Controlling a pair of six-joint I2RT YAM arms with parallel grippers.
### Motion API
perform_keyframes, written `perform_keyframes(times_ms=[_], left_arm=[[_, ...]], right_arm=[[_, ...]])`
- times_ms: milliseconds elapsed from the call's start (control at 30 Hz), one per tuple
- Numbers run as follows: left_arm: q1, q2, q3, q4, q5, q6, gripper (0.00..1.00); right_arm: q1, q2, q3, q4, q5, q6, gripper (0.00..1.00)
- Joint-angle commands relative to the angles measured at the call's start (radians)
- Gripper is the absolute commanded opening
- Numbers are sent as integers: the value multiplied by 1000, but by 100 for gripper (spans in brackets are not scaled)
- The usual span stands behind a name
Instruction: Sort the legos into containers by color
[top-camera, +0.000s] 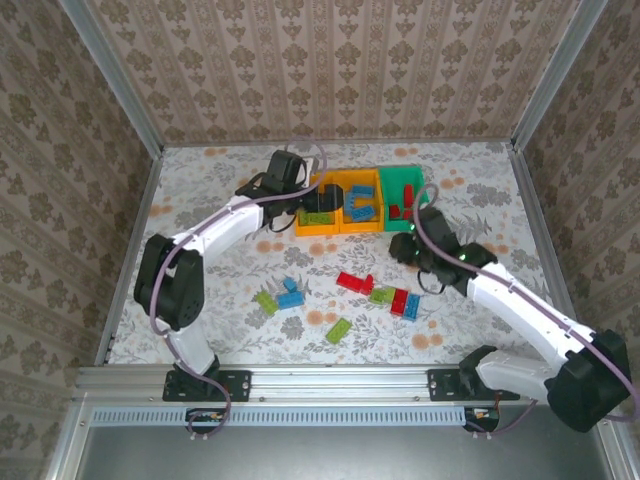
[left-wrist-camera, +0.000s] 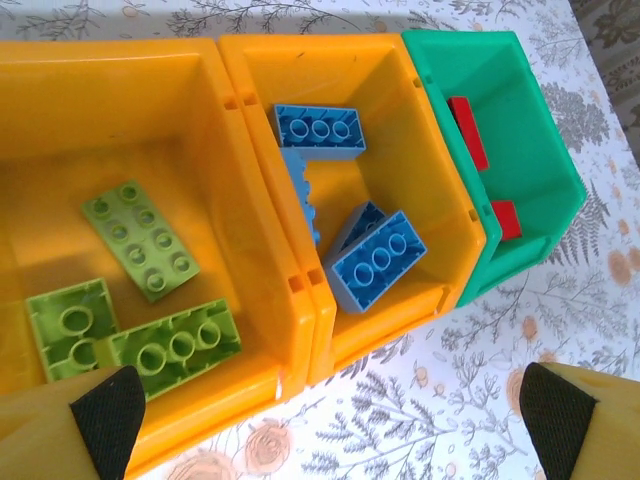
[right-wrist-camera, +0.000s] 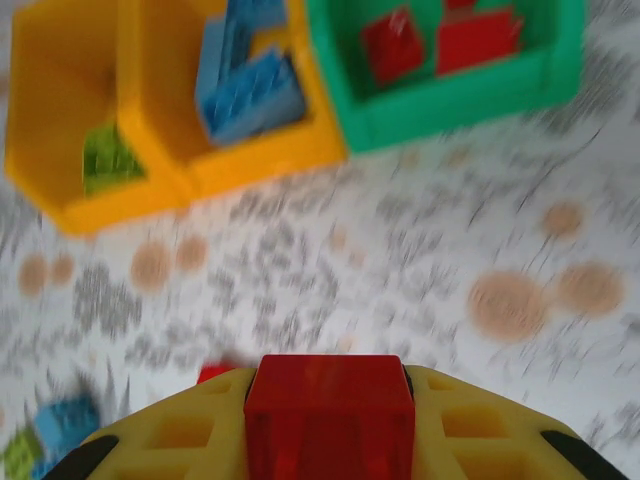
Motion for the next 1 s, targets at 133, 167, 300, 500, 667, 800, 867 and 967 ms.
perform_keyframes(times_ms=[133, 167, 300, 500, 667, 800, 867, 967], left_arm=[[-73, -116, -100, -57, -85, 147, 100], [-86, -132, -120, -58, -93, 160, 100], [-158, -204, -230, -63, -132, 225, 100], [-274, -323, -376, -93, -131, 287, 100], [-395, -376, -453, -150, -151, 317, 99], [-469, -358, -480, -205, -163, 300, 93], [-518, -336, -484, -223, -167, 294, 91], [-590, -285, -475, -244, -199, 292, 89]], right_arm=[[-175, 348, 305, -35, -93, -163, 24], [-192, 395, 343, -43, -95, -162, 24], [-240, 581, 497, -94, -104, -158, 25], [-258, 748, 646, -148, -65, -173, 29], [-275, 838, 721, -208, -58, -177, 33], [-275, 847, 716, -209, -68, -178, 46], [-275, 846, 713, -212, -55, -176, 55], [-275, 845, 712, -213, -49, -178, 58]])
